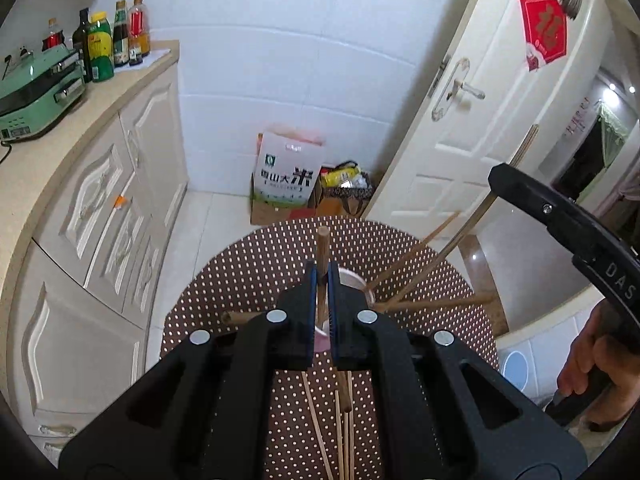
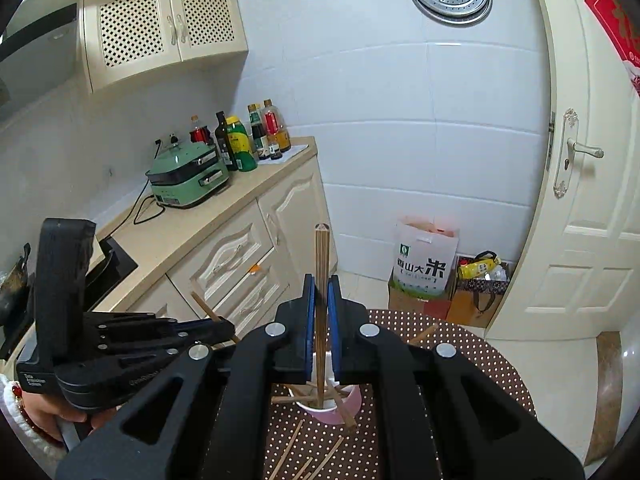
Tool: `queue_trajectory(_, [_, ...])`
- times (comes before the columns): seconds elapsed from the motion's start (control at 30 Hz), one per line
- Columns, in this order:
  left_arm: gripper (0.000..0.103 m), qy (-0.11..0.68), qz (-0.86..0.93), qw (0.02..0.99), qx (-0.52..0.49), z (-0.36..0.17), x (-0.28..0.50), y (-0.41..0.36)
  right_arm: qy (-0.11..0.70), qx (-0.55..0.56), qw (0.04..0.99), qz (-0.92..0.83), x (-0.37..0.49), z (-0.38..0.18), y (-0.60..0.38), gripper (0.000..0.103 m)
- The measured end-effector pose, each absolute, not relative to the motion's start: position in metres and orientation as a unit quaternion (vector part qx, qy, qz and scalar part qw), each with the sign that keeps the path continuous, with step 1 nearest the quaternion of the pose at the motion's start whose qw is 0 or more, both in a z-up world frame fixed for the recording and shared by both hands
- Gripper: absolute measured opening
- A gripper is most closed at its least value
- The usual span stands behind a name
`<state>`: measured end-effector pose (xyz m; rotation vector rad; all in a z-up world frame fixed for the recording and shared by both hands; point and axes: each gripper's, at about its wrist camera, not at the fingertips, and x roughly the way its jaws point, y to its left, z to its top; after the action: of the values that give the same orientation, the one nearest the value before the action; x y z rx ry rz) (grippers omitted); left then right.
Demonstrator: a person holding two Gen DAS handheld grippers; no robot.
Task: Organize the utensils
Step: 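Carry both held chopsticks up over the pink cup and open both grippers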
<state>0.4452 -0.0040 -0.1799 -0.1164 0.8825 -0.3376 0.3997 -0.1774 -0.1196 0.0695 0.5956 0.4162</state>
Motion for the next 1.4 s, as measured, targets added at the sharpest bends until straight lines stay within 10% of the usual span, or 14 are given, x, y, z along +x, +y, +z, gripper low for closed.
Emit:
queue_trajectory(1.13, [0.007,0.455,-0.147,0.878,-0.033,-0.203,0.446,-0.010,0.372,0.014,0.908,0.194,0.392,-0.171,-0.172,0.013])
queue_trajectory(1.23, [0.021,0.454,-0.142,0.879,-0.037,-0.201,0.444,-0.007,0.368,0.017,0.910,0.190,0.390,-0.168,-0.175,0.027])
queue_trajectory(1.3, [0.050,0.447,-0.138,0.883,-0.039,-0.199,0.440,-0.005,0.365,0.020,0.912,0.187,0.388,-0.166,-0.178,0.031])
queue_trajectory(1.4, [0.050,0.443,-0.137,0.885,-0.044,-0.197,0.436,-0.002,0.364,0.027,0.912,0.185,0.386,-0.165,-0.182,0.035])
